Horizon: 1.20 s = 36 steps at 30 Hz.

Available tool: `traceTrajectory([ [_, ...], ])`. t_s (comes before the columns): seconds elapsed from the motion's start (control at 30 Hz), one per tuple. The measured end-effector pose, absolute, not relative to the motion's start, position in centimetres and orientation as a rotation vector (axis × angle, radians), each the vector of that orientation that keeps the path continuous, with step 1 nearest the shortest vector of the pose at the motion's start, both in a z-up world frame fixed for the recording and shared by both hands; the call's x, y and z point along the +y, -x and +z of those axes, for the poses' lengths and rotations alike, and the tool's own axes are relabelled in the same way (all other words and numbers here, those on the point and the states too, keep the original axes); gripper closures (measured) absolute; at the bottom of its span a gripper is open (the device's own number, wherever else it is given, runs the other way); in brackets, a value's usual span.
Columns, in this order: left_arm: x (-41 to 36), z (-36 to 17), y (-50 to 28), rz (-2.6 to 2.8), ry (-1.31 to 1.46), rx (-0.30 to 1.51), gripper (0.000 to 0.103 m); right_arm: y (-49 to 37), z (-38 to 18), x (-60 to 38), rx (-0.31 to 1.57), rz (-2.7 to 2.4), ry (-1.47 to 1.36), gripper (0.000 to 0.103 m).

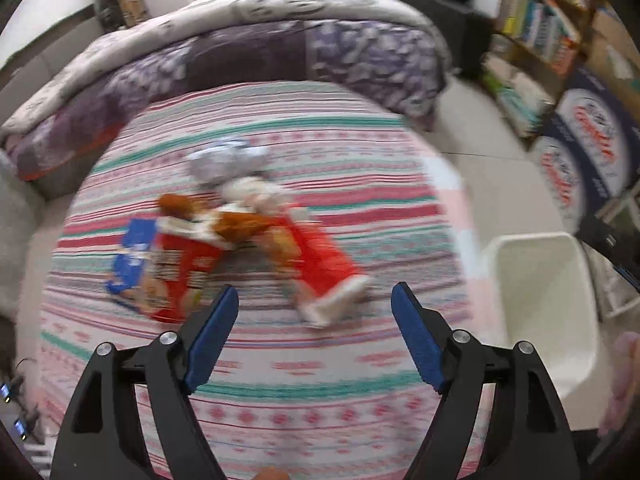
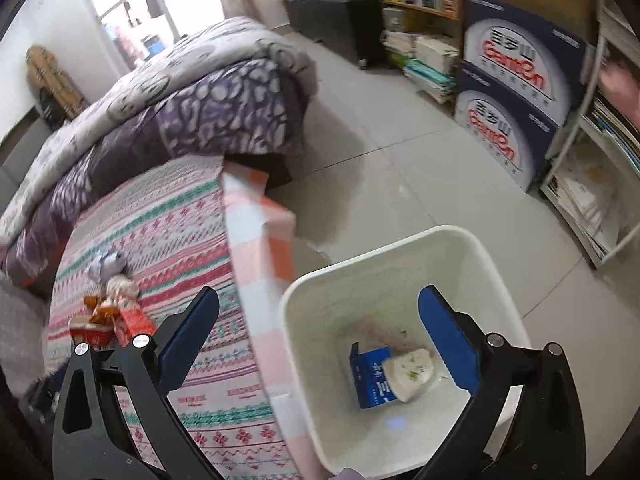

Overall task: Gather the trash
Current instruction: 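Grasp the red snack cup with left gripper while right gripper grasps the red snack bag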

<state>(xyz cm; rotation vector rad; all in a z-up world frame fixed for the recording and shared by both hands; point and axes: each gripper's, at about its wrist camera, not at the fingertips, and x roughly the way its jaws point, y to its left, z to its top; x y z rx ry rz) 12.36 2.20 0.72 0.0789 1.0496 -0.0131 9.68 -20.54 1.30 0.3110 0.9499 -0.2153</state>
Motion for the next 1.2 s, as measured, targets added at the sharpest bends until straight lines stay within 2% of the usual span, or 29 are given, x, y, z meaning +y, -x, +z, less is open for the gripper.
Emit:
traceTrajectory([
  [0.23,8.7,-1.0,-14.5,0.131,-0.084,1.120,0.026,-11.2,0.0,-16.1,1.000,-0.157,-0.205,0.007],
  [0.63,12.6,-5.4,-18.0,0.113,-0.131,1.236,0.026,-14.1,-1.2,-8.2,1.055,0.058,0.006,0.007],
  [0.67,12.6,-5.7,-18.0,0.101,-0.126,1.234,0.028,-14.3,-1.2,-7.6,1.062,0.084,0.026,0.007],
  [0.7,12.8,-5.9,-18.0,0.087,-0.117,1.229,0.040,-14.5,-1.1,-6.9,1.072,0.114,0.046,0.007],
  [0.73,12.8,-6.1,-18.0,0.062,-0.105,1.231,0.041,-14.6,-1.1,-6.3,1.083,0.143,0.056,0.007],
  [0.87,13.3,-5.6,-16.9,0.019,-0.076,1.223,0.060,-15.4,-1.8,-4.1,1.141,0.245,0.084,0.007],
  [1.2,16.7,-0.6,-11.1,-0.045,0.185,1.230,0.064,-17.2,-5.1,-1.3,1.199,0.337,0.066,0.007],
])
